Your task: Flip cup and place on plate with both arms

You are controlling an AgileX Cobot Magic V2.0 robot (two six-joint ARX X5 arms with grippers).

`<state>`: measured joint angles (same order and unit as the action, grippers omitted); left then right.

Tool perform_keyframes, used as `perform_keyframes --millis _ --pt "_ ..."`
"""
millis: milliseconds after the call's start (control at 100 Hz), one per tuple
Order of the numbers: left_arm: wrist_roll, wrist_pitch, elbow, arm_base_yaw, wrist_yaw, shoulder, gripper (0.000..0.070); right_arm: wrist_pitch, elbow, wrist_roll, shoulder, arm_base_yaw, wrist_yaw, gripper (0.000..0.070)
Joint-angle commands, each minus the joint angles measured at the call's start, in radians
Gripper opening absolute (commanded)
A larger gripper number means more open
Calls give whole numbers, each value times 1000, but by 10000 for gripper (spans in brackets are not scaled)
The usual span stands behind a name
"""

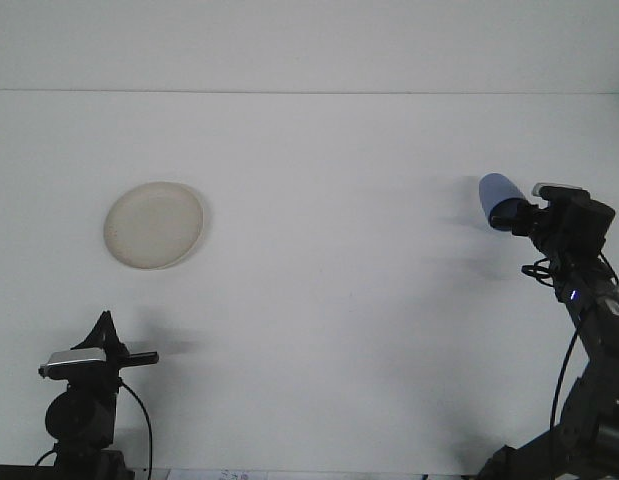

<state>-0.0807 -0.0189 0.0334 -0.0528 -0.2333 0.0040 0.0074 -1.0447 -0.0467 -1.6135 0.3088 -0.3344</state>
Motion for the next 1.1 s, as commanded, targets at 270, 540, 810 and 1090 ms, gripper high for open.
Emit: perform_keyframes --millis 270,540,810,1090 --pt "-8 -13 -19 1 -3 -1 14 -614 -29 -18 401 -336 58 3" --pt "-8 -13 -19 1 -2 -1 14 -986 -209 -43 352 -751 151 3" --pt "-8 -13 -19 1 -2 -1 14 -1126 -335 -57 140 -1056 198 3" --pt "-8 -13 -19 1 -2 -1 13 -1222 -431 -21 -83 -1207 224 3"
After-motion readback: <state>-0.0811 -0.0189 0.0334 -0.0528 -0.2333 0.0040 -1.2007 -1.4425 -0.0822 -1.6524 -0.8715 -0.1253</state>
